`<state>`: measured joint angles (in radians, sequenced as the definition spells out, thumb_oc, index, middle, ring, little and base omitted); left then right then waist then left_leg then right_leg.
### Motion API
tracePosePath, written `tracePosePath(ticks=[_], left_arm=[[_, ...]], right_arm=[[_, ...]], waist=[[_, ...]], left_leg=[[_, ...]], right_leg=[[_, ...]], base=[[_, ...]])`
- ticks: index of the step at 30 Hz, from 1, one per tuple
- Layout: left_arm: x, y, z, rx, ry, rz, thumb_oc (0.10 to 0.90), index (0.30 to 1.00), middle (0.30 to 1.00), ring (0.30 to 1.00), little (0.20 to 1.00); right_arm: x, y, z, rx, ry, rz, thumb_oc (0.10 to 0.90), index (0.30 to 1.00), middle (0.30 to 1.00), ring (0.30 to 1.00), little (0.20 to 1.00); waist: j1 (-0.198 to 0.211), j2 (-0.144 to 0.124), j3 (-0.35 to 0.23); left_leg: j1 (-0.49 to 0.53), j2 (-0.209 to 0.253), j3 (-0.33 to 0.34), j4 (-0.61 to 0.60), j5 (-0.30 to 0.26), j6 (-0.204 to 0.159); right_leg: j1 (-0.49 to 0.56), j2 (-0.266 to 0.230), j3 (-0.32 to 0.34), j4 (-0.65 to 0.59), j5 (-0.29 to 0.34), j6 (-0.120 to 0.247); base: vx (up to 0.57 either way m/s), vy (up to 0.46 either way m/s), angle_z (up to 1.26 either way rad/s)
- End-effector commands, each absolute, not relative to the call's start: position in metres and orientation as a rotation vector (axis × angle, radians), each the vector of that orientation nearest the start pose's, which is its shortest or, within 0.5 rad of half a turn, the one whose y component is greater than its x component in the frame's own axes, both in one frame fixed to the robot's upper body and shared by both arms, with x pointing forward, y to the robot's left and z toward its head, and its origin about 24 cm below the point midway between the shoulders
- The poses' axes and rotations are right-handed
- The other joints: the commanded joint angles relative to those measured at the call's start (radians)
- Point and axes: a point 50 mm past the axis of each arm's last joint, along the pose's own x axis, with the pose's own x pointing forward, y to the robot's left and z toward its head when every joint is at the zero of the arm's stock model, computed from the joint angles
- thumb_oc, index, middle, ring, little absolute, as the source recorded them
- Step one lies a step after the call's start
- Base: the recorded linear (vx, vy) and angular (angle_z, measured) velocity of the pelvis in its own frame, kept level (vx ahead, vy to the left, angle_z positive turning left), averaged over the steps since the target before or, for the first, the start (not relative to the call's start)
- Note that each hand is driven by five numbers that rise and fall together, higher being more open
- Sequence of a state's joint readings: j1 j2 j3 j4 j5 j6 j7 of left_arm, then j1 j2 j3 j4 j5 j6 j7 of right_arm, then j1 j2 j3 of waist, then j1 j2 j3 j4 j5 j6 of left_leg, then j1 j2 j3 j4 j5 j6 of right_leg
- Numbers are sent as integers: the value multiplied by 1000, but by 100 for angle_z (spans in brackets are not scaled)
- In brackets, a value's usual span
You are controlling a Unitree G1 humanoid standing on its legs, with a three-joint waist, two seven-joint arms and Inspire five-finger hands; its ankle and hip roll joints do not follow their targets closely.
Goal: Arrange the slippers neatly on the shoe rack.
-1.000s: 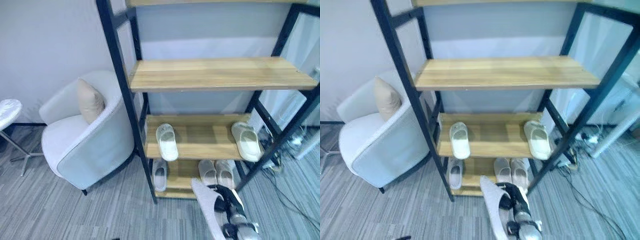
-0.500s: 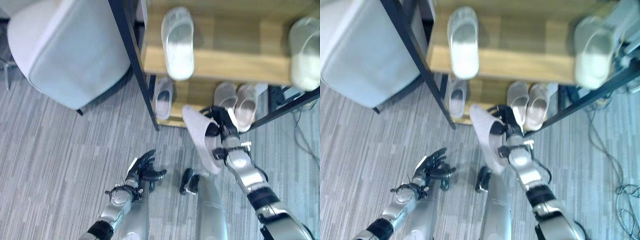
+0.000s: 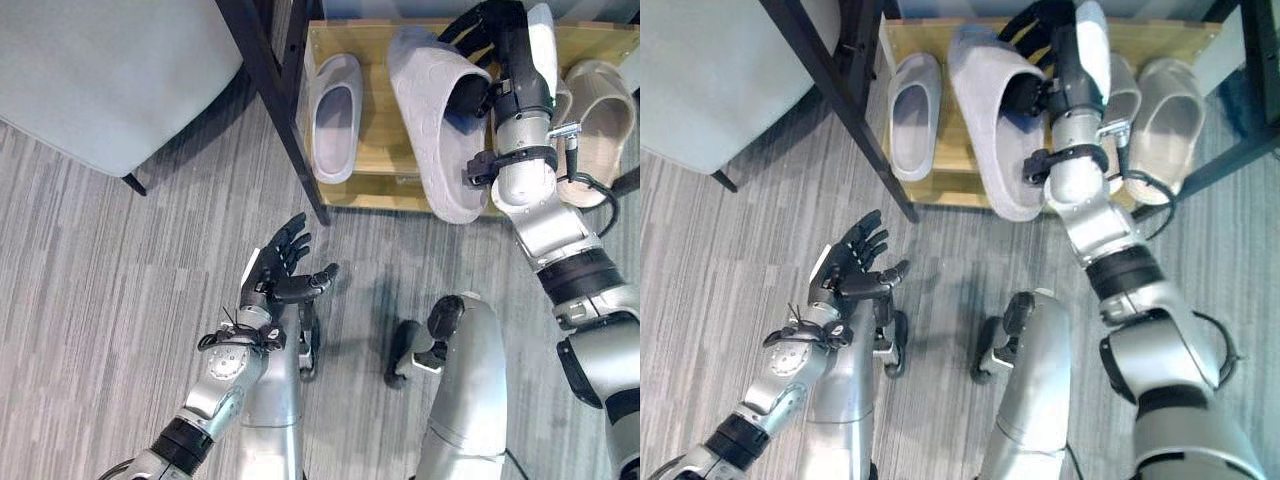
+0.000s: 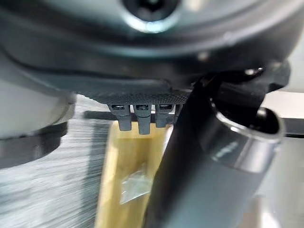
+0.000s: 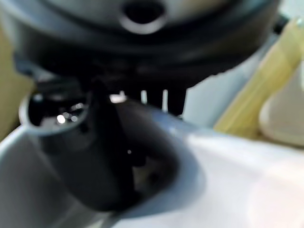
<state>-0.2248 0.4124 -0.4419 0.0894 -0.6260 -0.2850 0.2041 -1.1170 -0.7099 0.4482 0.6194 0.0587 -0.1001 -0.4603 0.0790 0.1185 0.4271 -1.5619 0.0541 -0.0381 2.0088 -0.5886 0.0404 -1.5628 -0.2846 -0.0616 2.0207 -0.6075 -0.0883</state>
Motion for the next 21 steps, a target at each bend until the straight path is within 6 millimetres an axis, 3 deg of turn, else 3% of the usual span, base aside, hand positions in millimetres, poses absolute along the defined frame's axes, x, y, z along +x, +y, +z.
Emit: tracePosePath(ticks=[1,5,9,14,19,21], left_arm=[[277,136,121,-254,-404,-130,800,900,900,900,900],[273,145,138,-340,-499,-37,800,900,900,900,900],[268,150,149,-386,-554,0,800,900,900,900,900],[258,155,144,-417,-545,-7,800,900,900,900,900],[253,149,135,-386,-506,-54,800,900,900,900,900],[255,147,133,-390,-494,-67,800,900,900,900,900]], right_arm=[[351,-188,398,-586,-1027,-430,400,300,300,300,300],[352,-191,404,-622,-1023,-448,400,300,300,300,300],[357,-198,398,-614,-977,-447,400,300,300,300,300],[363,-211,391,-690,-925,-511,400,300,300,300,300],[358,-212,417,-751,-958,-573,400,300,300,300,300],[358,-212,418,-760,-953,-580,400,300,300,300,300]], waist=[[22,2,56],[22,3,91],[25,5,93],[55,5,93],[88,-2,93],[89,-9,93]], left_leg=[[-1,-20,-48,209,-217,-4],[-8,-26,-54,289,-244,-17],[-8,-19,-55,312,-257,-24],[-8,-11,-60,283,-254,-17],[-8,0,-79,278,-270,-7],[-8,2,-78,279,-276,-3]], right_leg=[[-6,12,131,208,-176,70],[-7,1,163,297,-199,73],[-7,-16,175,321,-197,73],[-7,-22,148,281,-174,67],[-7,-16,128,257,-178,69],[-7,-15,129,252,-177,71]], base=[[129,7,10],[46,-6,13],[31,21,8],[4,29,3],[-6,49,-6],[26,25,-7]])
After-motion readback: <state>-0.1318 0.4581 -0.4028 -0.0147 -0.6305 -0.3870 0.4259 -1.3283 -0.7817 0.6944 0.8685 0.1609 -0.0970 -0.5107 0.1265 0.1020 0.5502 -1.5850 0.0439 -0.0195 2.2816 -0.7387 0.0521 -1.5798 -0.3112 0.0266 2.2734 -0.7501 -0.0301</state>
